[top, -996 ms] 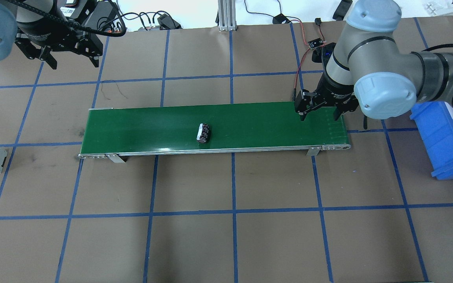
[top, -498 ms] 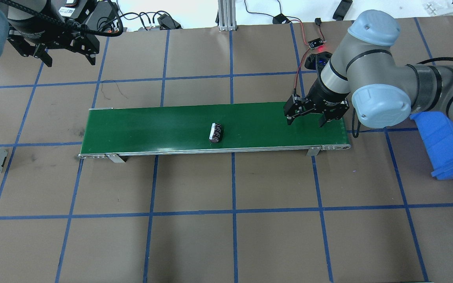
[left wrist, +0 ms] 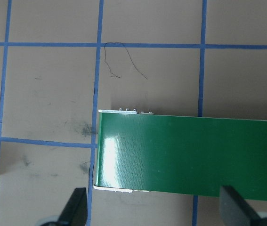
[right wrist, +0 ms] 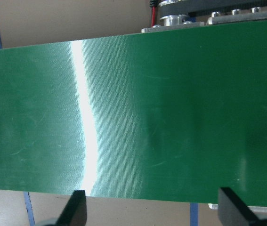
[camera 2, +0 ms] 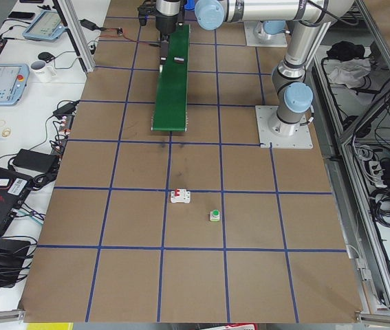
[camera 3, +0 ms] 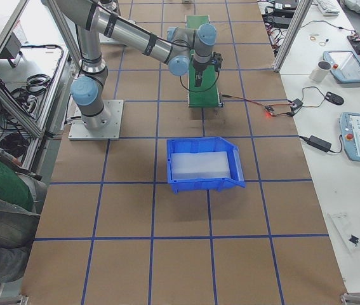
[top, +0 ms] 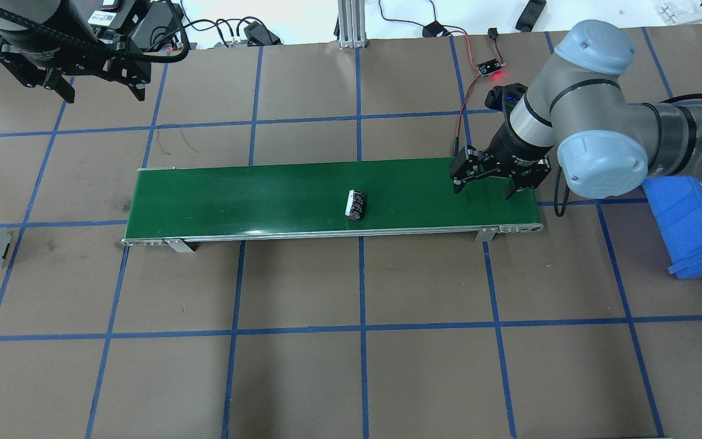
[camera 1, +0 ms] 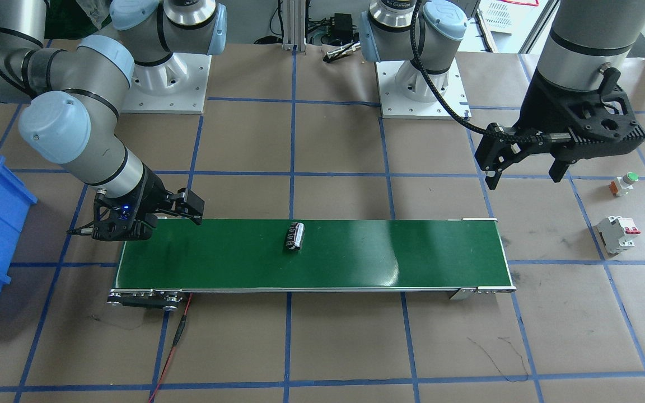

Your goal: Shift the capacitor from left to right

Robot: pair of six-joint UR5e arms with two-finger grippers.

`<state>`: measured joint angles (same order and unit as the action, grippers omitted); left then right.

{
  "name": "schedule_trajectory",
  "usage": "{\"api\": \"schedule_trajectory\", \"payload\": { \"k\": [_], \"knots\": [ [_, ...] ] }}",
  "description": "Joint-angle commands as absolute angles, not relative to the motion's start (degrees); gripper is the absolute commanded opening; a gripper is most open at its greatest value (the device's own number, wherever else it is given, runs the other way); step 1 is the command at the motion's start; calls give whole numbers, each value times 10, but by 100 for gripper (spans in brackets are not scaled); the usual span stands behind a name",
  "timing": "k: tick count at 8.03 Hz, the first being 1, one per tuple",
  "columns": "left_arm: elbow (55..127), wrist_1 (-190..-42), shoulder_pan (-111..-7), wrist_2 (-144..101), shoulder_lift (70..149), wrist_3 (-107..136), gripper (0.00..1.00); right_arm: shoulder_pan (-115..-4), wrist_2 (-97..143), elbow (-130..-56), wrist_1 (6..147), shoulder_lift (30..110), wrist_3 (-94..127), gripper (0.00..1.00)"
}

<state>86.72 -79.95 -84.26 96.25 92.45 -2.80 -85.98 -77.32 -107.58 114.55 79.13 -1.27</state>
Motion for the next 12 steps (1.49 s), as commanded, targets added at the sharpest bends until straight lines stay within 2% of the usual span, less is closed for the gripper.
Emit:
{"api": "schedule_trajectory", "payload": {
  "k": [1, 4, 9, 12],
  "knots": [
    [894, -799, -854, 962, 907, -29, 100, -851, -772, -1086, 1147, 788, -12, 98],
    [896, -795, -860, 960, 903, -33, 100, -852, -759, -1087, 1147, 784, -11, 97],
    [915, -763, -860, 957, 948, -26, 100, -851, -761, -1086, 1140, 776, 3, 98],
    [911, -763, -860, 957, 939, -27, 100, -851, -761, -1081, 1143, 774, 5, 100]
  ]
}}
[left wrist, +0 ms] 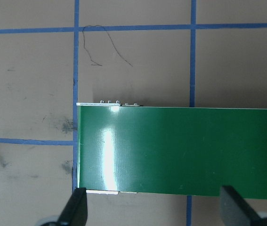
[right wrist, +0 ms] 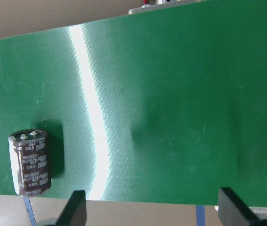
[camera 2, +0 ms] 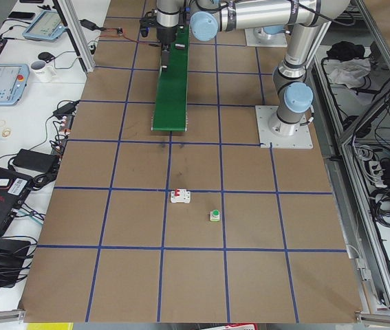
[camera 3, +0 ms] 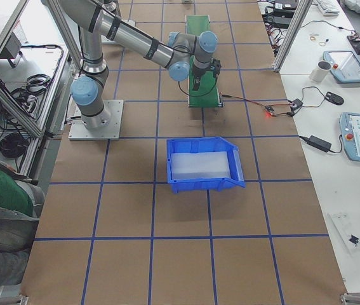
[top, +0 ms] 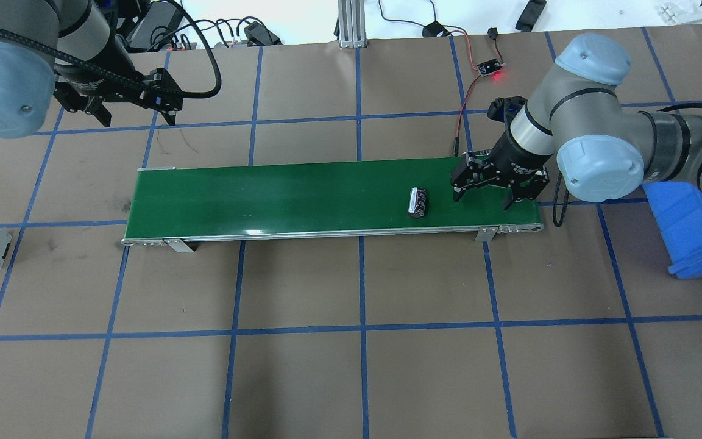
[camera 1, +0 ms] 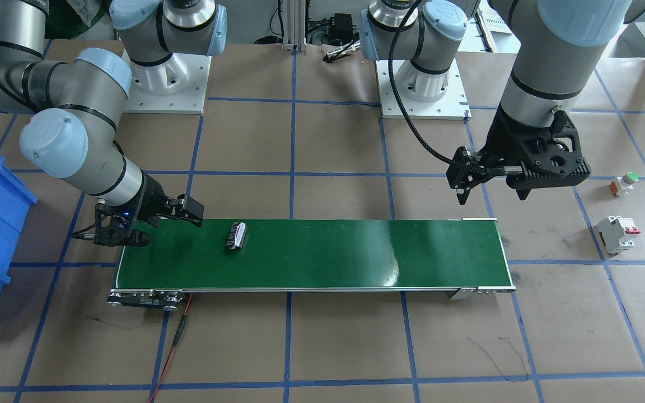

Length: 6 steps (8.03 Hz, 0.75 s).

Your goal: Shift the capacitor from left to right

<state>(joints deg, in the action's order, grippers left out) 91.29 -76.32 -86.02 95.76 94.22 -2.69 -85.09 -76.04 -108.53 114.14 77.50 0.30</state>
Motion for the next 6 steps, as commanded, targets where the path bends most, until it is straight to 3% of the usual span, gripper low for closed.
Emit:
{"api": "schedule_trajectory", "payload": {
  "k": [1, 6],
  "knots": [
    [915, -763, -860, 956, 938, -27, 100, -851, -761, -1078, 1143, 774, 7, 100],
    [911, -764, -861, 956, 929, -30, 100, -850, -762, -1078, 1144, 772, 18, 100]
  ]
}}
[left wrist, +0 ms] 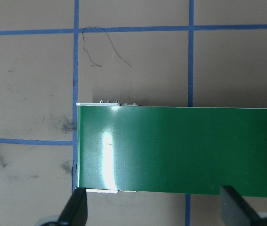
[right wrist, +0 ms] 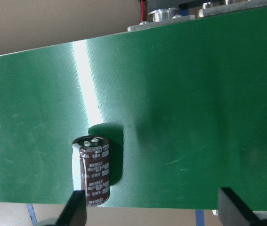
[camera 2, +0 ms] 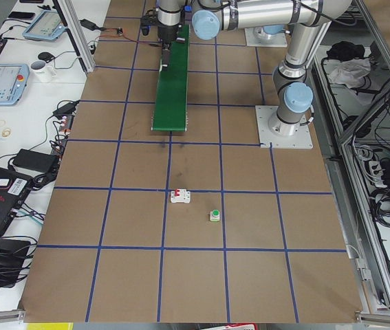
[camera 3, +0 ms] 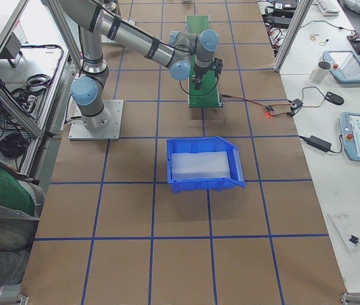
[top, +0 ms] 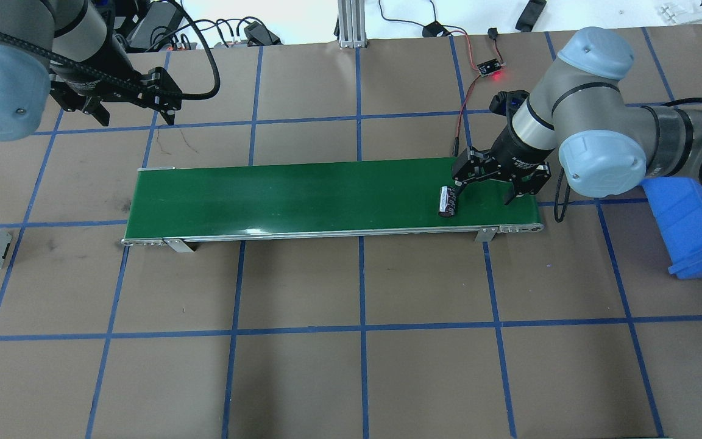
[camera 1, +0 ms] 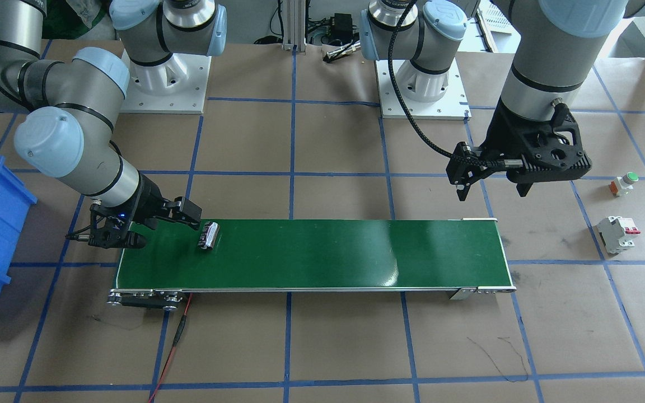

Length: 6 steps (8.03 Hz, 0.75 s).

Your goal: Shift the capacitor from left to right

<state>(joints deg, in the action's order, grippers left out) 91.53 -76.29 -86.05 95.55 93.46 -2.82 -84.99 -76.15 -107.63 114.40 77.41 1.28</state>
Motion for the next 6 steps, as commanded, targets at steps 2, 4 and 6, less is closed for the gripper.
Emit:
{"api": "schedule_trajectory", "payload": {
  "k": [2, 4, 6],
  "knots": [
    [912, -764, -861, 956, 916, -30, 100, -851, -761, -1078, 1145, 760, 20, 100],
    [917, -766, -861, 956, 908, -31, 100, -851, -759, -1078, 1148, 745, 21, 98],
    [917, -771, -862, 957, 900, -33, 100, -851, -764, -1078, 1150, 735, 21, 69]
  ]
}}
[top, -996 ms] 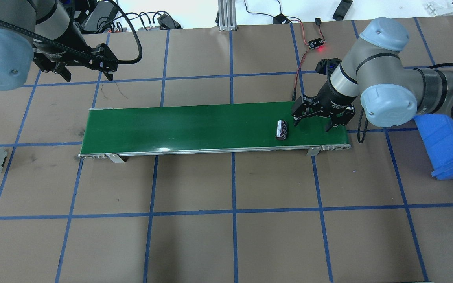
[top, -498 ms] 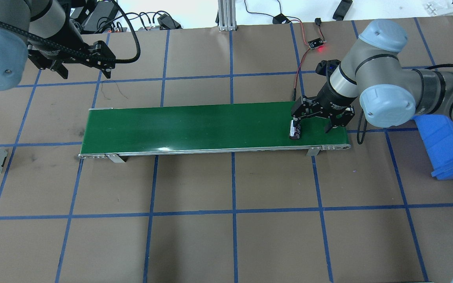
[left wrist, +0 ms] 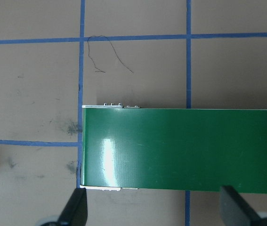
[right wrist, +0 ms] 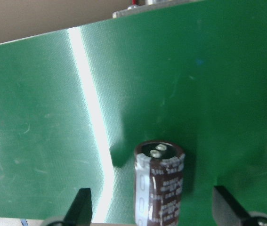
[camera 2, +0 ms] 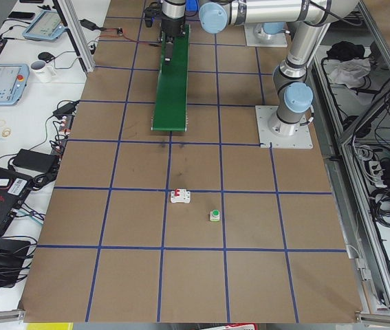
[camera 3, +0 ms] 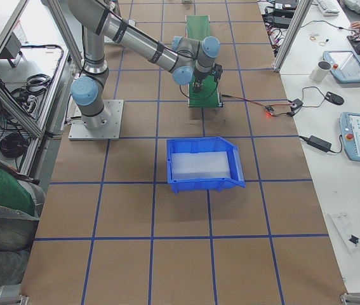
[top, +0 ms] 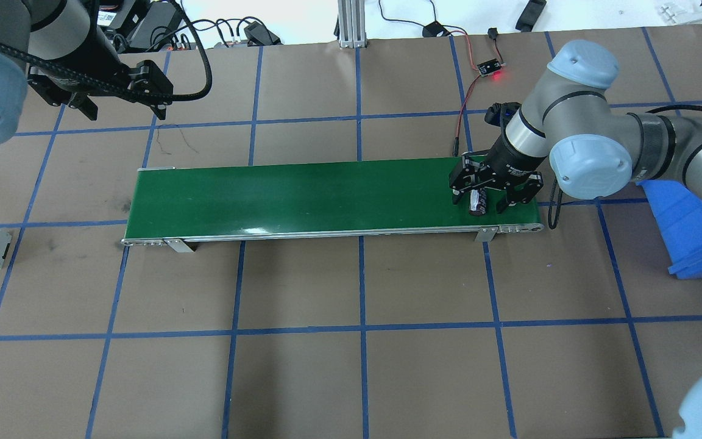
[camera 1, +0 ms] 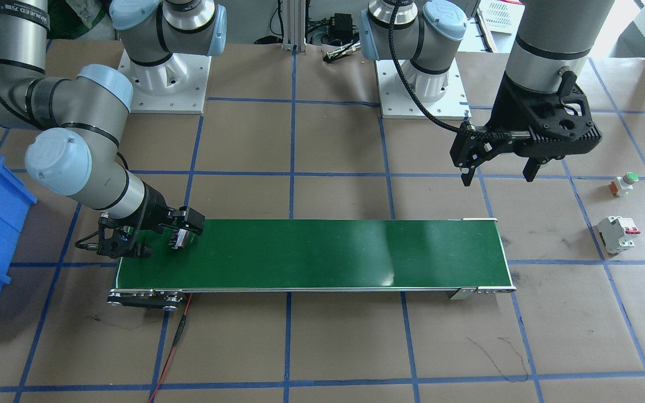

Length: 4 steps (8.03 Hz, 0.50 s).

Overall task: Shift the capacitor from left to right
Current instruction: 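Close the right gripper around the capacitor on the belt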

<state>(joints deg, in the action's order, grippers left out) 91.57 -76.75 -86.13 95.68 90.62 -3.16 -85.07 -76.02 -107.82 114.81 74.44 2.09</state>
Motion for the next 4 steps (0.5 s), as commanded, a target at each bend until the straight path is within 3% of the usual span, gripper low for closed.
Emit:
{"api": "schedule_trajectory", "payload": {
  "k": [1, 3, 4],
  "knots": [
    [917, -771, -862, 957, 897, -33, 100, -850, -772, -1076, 1148, 735, 21, 48],
    [918, -773, -860, 957, 898, -33, 100, -846, -773, -1075, 1140, 739, 22, 6],
    [918, -772, -861, 956, 903, -28, 100, -841, -773, -1060, 1107, 742, 22, 0]
  ]
}}
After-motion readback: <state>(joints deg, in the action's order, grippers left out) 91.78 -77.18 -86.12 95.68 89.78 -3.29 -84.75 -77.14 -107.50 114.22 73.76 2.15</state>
